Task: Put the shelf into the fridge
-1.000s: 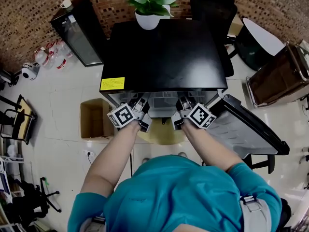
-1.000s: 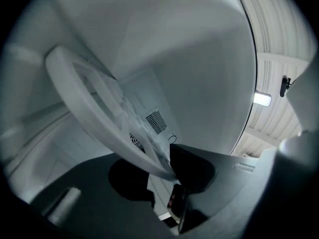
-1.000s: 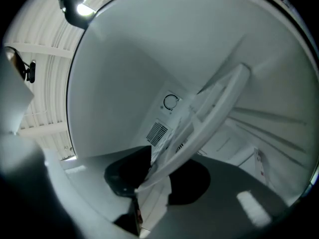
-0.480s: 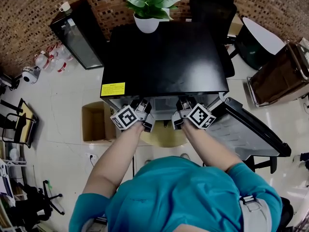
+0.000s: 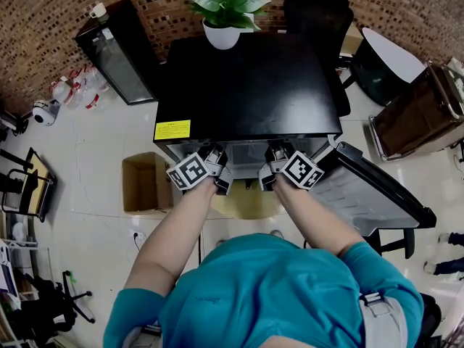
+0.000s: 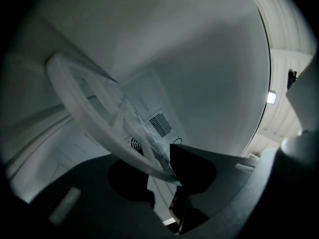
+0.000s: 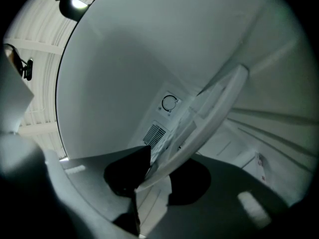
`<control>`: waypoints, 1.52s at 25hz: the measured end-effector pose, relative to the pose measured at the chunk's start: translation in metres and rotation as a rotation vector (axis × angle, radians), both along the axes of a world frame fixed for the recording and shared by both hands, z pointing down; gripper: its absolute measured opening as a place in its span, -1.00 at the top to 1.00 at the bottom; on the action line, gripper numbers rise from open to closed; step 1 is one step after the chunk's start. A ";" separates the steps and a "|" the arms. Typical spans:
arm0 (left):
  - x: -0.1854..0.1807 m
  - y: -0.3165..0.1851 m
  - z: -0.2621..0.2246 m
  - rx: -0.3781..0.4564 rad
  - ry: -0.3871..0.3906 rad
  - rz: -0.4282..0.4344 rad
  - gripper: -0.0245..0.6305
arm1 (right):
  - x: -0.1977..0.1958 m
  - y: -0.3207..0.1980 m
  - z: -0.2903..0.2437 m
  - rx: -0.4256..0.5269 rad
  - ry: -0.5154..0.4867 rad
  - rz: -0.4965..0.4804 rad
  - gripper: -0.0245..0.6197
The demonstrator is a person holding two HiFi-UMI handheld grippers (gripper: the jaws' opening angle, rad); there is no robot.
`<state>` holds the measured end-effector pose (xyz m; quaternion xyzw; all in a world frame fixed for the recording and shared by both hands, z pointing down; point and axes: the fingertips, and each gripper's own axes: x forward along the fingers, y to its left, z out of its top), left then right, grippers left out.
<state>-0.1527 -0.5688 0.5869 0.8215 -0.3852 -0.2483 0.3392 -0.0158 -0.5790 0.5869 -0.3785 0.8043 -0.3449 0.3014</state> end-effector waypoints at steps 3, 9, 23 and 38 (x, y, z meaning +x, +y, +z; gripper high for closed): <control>0.002 0.001 0.002 -0.022 -0.010 0.006 0.58 | 0.001 -0.001 0.003 -0.010 0.002 -0.003 0.64; -0.003 0.032 0.003 -0.045 0.046 0.076 0.56 | -0.004 0.009 0.004 -0.065 0.000 -0.024 0.56; -0.045 0.180 0.016 0.058 -0.182 0.275 0.90 | -0.038 0.162 0.016 0.039 0.186 -0.123 0.92; 0.059 0.481 0.028 0.324 -0.521 0.106 0.93 | 0.083 0.439 0.038 0.326 0.482 -0.323 0.92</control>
